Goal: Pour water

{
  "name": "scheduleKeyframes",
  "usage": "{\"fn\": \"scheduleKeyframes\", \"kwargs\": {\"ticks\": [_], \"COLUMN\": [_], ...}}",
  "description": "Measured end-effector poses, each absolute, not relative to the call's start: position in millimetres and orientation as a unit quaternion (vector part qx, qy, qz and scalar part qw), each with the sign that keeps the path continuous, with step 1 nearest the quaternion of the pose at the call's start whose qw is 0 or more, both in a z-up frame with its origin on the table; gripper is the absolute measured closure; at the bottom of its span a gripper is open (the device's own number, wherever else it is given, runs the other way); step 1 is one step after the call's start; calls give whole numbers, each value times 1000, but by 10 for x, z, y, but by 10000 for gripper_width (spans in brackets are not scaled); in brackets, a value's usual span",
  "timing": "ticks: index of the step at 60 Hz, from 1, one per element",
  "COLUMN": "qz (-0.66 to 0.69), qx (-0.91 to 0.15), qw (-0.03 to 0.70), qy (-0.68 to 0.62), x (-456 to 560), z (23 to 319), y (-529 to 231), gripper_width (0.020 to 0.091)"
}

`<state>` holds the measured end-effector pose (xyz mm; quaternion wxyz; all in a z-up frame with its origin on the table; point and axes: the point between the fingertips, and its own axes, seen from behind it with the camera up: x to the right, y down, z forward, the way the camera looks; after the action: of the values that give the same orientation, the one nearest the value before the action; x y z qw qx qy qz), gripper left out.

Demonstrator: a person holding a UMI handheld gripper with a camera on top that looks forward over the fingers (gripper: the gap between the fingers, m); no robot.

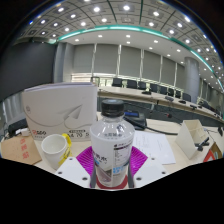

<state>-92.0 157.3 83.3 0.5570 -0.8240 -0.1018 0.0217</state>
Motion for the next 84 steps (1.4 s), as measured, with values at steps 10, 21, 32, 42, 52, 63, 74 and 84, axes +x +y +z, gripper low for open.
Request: {"fn": "scheduleKeyframes", "kwargs": {"ticks": [10, 21, 32, 42, 52, 63, 74, 84], "qz": [44, 47, 41, 26, 8, -8, -25, -19], "qx": [-824, -810, -808, -836, -861, -886, -902, -907], "qw": [560, 580, 584, 545, 507, 463, 430, 421], "qy": [-68, -70, -71, -65, -47, -34, -26, -14], "x": [-836, -828, -826, -764, -726, -897, -1068, -1276], "z": [598, 633, 638, 509, 775, 1344, 1805, 2040], "y": [1521, 1526, 1532, 1339, 787, -256, -1382, -2147], "gripper_width": [626, 585, 534, 262, 238, 244, 244, 244]}}
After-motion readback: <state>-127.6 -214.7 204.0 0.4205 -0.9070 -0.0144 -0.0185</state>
